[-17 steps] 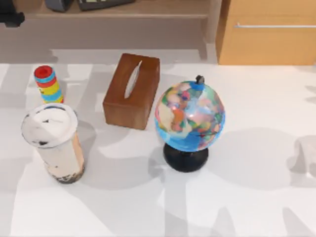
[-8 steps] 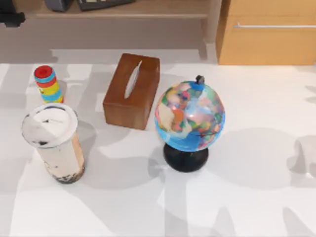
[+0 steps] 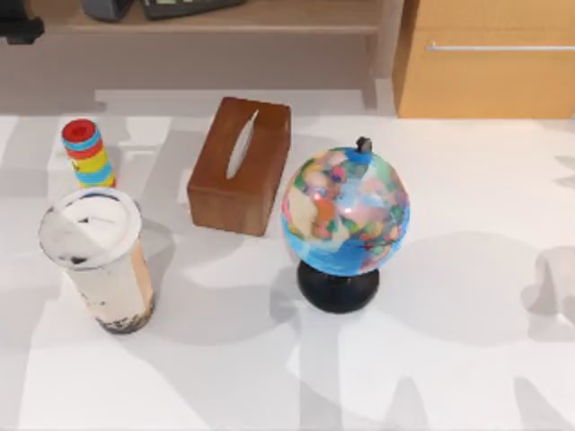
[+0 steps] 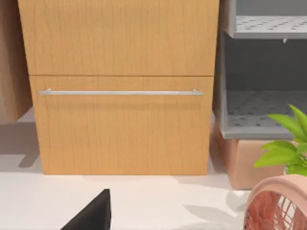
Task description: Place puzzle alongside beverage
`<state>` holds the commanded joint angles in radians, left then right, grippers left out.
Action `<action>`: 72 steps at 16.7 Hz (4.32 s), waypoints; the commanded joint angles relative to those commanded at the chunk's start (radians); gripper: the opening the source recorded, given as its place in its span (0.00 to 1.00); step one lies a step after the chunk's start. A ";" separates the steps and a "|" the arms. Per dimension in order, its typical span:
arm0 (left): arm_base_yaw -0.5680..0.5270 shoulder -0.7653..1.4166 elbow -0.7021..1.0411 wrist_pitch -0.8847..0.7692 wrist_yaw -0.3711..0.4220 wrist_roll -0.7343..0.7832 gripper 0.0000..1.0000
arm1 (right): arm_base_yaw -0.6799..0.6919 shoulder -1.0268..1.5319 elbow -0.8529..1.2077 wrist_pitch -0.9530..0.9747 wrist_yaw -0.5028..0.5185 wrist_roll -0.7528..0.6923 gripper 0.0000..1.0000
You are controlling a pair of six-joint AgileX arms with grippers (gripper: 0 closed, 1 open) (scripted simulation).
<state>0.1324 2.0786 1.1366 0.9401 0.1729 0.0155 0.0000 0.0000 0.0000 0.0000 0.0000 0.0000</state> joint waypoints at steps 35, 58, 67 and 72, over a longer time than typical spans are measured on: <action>0.033 -0.363 0.091 -1.935 -0.152 0.165 0.00 | 0.000 0.000 0.000 0.000 0.000 0.000 1.00; 0.066 -0.421 0.087 -1.985 -0.167 0.223 0.00 | 0.000 0.000 0.000 0.000 0.000 0.000 1.00; 0.042 -0.361 0.040 -1.921 -0.163 0.171 0.00 | 0.000 0.000 0.000 0.000 0.000 0.000 1.00; 0.031 -0.334 0.012 -1.917 -0.162 0.167 0.00 | 0.000 0.000 0.000 0.000 0.000 0.000 1.00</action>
<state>0.1630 1.7448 1.1488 -0.9765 0.0108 0.1821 0.0000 0.0000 0.0000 0.0000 0.0000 0.0000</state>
